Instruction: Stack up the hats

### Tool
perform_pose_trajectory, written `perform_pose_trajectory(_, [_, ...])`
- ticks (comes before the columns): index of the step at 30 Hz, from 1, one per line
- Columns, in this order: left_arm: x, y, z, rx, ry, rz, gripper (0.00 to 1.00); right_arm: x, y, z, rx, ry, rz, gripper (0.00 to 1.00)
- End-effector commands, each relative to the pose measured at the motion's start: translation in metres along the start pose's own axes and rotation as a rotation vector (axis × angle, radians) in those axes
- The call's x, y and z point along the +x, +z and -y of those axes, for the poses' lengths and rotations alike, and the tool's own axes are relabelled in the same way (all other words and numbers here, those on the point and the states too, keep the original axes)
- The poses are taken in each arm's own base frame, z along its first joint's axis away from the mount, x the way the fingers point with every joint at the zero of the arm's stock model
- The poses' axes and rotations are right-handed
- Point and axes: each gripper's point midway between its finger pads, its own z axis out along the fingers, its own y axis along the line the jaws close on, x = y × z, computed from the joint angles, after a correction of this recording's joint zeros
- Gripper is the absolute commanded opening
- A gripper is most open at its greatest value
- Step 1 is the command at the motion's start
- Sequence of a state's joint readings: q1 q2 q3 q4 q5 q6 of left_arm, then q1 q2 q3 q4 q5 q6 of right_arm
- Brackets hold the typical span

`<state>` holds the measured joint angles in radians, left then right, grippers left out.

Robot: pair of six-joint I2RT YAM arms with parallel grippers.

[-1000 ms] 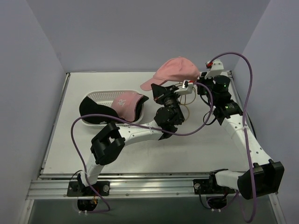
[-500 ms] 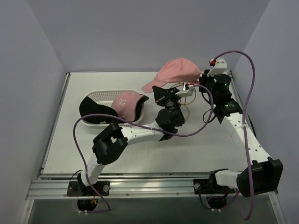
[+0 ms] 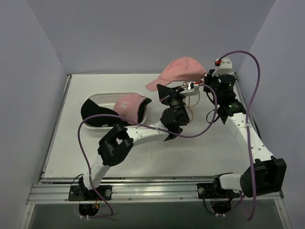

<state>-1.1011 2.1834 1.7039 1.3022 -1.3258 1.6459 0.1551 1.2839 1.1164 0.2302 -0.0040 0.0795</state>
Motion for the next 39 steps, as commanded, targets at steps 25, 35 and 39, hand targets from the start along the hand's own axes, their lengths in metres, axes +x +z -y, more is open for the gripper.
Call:
perform_pose_trajectory(25, [0.026,-0.046,0.008,0.034,-0.280,-0.060,0.02,0.003,-0.031,0.019,0.062,0.046,0.058,0.63])
perform_pose_trajectory(35, [0.032,-0.068,0.014,0.078,-0.260,-0.085,0.02,0.008,-0.035,0.029,0.125,0.061,0.032,0.69])
perform_pose_trajectory(39, [0.031,-0.077,0.016,0.095,-0.269,-0.110,0.02,0.014,-0.035,0.037,0.173,0.080,-0.001,0.70])
